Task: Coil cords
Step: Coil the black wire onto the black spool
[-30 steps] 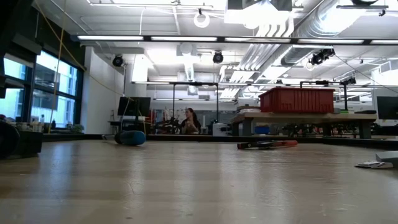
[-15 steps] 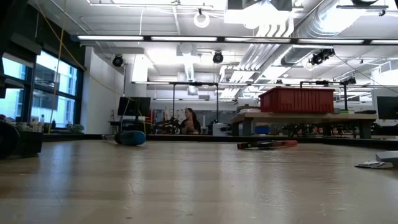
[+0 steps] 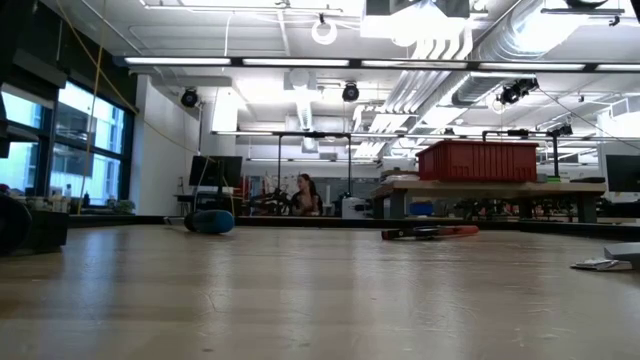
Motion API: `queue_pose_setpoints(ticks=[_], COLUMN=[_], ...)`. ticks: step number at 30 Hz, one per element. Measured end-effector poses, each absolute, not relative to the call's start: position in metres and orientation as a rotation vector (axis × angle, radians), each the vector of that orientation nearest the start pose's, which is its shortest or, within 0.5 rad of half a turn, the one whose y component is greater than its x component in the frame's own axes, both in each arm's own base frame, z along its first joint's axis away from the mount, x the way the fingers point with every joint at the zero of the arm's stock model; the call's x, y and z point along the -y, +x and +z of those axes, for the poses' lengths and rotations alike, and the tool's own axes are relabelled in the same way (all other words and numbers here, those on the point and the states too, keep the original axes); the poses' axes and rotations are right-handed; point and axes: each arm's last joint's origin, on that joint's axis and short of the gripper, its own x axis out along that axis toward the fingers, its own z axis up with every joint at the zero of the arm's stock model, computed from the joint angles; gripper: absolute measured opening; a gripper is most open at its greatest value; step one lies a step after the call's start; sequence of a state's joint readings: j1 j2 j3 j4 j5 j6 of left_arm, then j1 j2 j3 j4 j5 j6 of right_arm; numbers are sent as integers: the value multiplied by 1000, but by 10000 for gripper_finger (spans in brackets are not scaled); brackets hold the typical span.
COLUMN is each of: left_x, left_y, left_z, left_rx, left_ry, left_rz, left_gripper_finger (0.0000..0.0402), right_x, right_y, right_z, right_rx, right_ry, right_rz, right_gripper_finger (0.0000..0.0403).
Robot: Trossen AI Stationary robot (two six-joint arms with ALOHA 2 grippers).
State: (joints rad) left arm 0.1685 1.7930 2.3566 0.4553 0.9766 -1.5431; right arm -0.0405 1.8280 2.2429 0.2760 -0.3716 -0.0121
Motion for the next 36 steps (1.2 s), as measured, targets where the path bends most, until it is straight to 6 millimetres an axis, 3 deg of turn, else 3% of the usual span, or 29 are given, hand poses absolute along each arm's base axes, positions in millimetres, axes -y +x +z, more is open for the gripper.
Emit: queue_pose_setpoints(ticks=[11, 21, 28, 36], left_x=[-45, -65, -57, -47], left_y=[288, 306, 317, 317], left_z=[618, 600, 585, 589], left_rx=[241, 90, -54, -23], left_ry=[-707, -792, -858, -830], left_rz=[-1056, -863, -817, -862], left_gripper_finger=[0, 0, 0, 0], right_x=[-7, -30, -17, -5], right_y=[355, 317, 308, 290], right_z=[575, 597, 600, 609], right_rx=[655, 704, 645, 645], right_ry=[-168, -269, -288, -320], right_rz=[381, 374, 206, 125], right_gripper_finger=[0, 0, 0, 0])
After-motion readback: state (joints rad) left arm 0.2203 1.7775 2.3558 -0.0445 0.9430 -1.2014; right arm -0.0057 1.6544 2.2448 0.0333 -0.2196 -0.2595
